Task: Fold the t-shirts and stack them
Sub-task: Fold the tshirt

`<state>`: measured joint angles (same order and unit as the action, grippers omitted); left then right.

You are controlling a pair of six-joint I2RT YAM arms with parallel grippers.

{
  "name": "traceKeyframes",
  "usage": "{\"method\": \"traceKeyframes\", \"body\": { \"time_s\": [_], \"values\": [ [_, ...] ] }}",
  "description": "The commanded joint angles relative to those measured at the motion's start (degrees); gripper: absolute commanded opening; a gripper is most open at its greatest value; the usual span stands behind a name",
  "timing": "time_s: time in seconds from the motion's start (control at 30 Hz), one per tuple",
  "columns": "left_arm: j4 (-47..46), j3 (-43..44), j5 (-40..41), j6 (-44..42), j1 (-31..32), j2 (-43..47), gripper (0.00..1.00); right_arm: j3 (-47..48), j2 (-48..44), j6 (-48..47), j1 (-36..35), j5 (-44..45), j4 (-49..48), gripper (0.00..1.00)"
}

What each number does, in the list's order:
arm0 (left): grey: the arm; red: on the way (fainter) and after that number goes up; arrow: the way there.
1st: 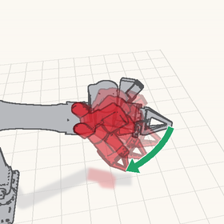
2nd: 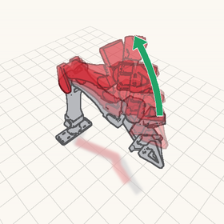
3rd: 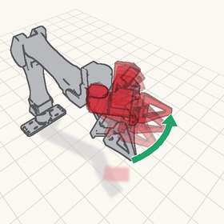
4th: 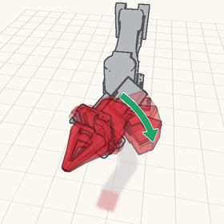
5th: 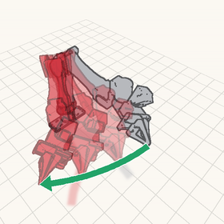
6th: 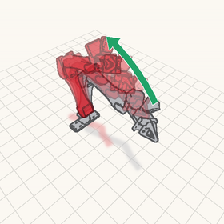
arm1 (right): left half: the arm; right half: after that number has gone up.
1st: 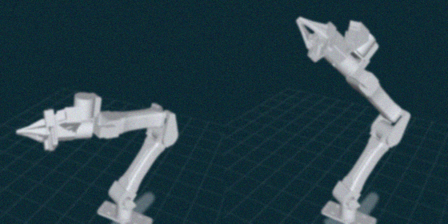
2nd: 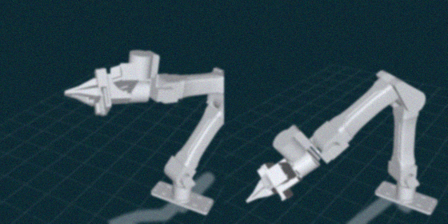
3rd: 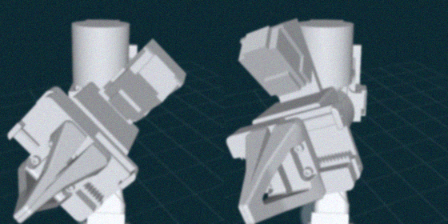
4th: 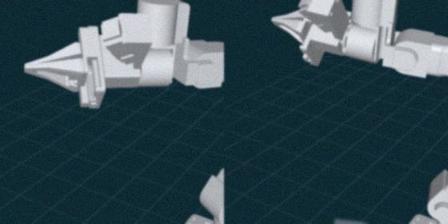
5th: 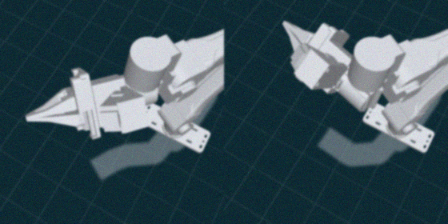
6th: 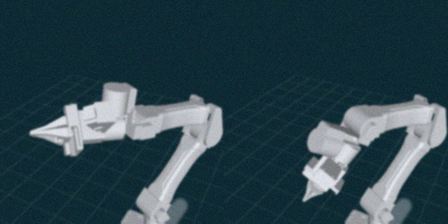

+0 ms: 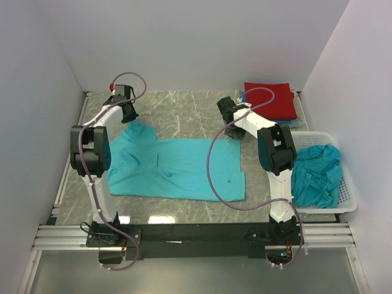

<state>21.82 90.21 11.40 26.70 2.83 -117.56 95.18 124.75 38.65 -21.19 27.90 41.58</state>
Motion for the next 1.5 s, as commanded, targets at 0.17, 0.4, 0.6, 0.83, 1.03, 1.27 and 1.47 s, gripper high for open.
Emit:
{"method": "traceKeyframes", "body": {
  "time_s": [0.17,0.4,0.6,0.83,1.03,1.27,1.47],
  "values": [
    [-1.5,-0.4,0.4,1.1,0.1,3.9,0.00,-1.7,-1.3,2.7,-0.4,0.1,2.5,0.48],
    [-3.3,-2.2,-0.9,1.5,0.1,5.4,0.00,-3.2,-1.9,3.4,-0.4,0.5,2.5,0.41],
    [-3.8,-3.6,-1.1,2.1,0.1,6.6,0.00,-3.6,-2.5,4.2,-0.5,0.7,2.9,0.28],
    [-4.0,-4.6,-0.9,2.4,0.2,7.4,0.00,-4.6,-3.1,5.2,-0.7,0.5,3.9,0.10],
    [-4.7,-6.2,-1.4,3.1,0.1,8.7,0.00,-4.9,-4.5,4.2,-1.0,1.4,3.6,0.00],
    [-5.6,-7.9,-2.4,3.1,0.1,12.9,0.00,-7.1,-10.4,0.7,-2.4,2.7,-1.2,0.00],
    [-7.9,-13.6,-3.1,4.6,0.1,17.1,0.00,-9.7,-13.4,-0.9,-4.5,4.8,-2.1,0.00]
  ]
}}
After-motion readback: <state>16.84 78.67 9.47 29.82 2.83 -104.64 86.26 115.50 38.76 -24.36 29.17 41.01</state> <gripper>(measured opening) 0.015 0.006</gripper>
